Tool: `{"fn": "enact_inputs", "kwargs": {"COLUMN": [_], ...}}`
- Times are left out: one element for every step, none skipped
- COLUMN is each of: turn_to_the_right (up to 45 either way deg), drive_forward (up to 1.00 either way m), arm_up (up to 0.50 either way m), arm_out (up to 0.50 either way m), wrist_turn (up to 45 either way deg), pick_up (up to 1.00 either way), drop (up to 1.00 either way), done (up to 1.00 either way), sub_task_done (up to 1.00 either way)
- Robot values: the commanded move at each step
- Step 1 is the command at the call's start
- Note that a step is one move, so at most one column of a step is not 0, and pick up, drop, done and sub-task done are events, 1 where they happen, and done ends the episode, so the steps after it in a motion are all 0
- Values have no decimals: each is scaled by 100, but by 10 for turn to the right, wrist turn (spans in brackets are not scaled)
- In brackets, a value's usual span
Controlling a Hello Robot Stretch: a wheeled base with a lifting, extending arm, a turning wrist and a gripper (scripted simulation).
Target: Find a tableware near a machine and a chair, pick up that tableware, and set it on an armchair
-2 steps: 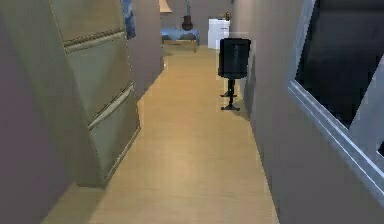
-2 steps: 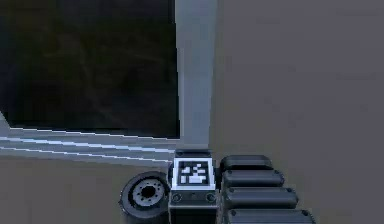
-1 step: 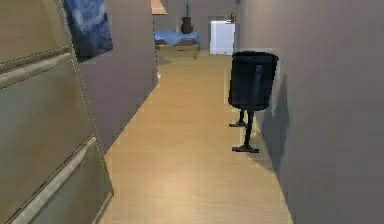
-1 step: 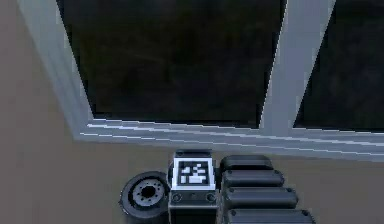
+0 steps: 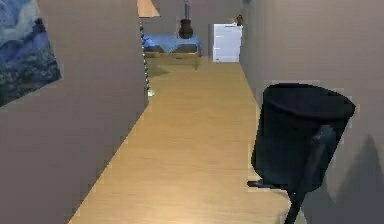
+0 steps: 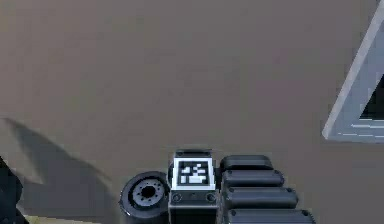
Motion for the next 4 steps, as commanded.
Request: {"fn": "enact_inputs", "kwargs": {"turn_to_the_right": [0, 0, 0, -60], "drive_forward": [100, 100, 100, 0], "arm_up": [0, 0, 0, 0], "arm_out": [0, 0, 0, 0], "wrist_turn": [0, 0, 0, 0], "pick_up": [0, 0, 0, 0], "drop": [0, 0, 0, 0], "done": [0, 0, 0, 0], "sub_task_done": [0, 0, 0, 0]}}
